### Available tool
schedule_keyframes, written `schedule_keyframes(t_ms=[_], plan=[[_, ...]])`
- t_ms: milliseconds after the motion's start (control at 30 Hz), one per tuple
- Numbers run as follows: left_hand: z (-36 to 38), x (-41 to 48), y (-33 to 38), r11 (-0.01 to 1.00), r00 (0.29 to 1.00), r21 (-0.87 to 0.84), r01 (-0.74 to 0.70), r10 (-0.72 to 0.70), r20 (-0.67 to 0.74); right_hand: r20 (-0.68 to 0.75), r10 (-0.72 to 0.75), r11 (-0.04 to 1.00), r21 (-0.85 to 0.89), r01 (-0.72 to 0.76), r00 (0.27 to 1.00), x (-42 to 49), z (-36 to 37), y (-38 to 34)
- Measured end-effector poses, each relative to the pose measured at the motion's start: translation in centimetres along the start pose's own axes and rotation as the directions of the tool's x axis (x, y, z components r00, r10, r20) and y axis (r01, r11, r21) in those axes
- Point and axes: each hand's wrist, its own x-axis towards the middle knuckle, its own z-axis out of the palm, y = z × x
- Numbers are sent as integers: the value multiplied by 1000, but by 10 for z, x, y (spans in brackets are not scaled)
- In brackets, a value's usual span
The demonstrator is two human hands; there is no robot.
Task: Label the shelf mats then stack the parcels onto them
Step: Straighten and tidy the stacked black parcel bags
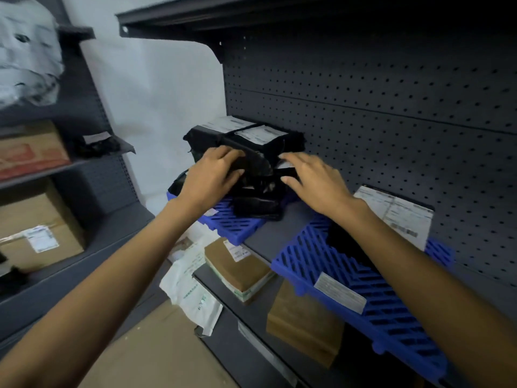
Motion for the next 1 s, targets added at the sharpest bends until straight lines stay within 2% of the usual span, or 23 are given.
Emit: schedule_keyframes(t_ms=[100, 333, 433, 533, 600, 667, 867, 1000], plan=[[1, 21, -38, 998, 999, 51, 27, -25, -45, 21, 25, 999, 29, -25, 999, 38, 9, -13], [23, 70, -110, 986, 998, 166, 18, -29, 62, 107, 134, 991, 4, -135, 985, 113, 35, -51], [33, 85, -134, 995, 982, 94, 45, -62, 181, 189, 201, 979, -25, -200, 961, 134, 48, -62], [41, 92, -147, 995, 955, -86, 40, -13, 296, 225, 252, 968, -51, -247, 941, 141, 62, -67], [45, 92, -151, 979, 964, -204, 20, 35, 262, 200, 243, 970, -52, -237, 949, 141, 66, -68], [46, 90, -154, 967, 978, -253, -6, 58, 202, 180, 208, 978, -42, -203, 961, 140, 64, -67], [44, 82, -158, 947, 992, -308, -88, 111, 60, 98, 86, 995, -66, -80, 991, 131, 62, -63], [42, 75, -165, 957, 992, -260, -129, 127, -27, 65, -16, 998, -64, 21, 998, 132, 56, -57]])
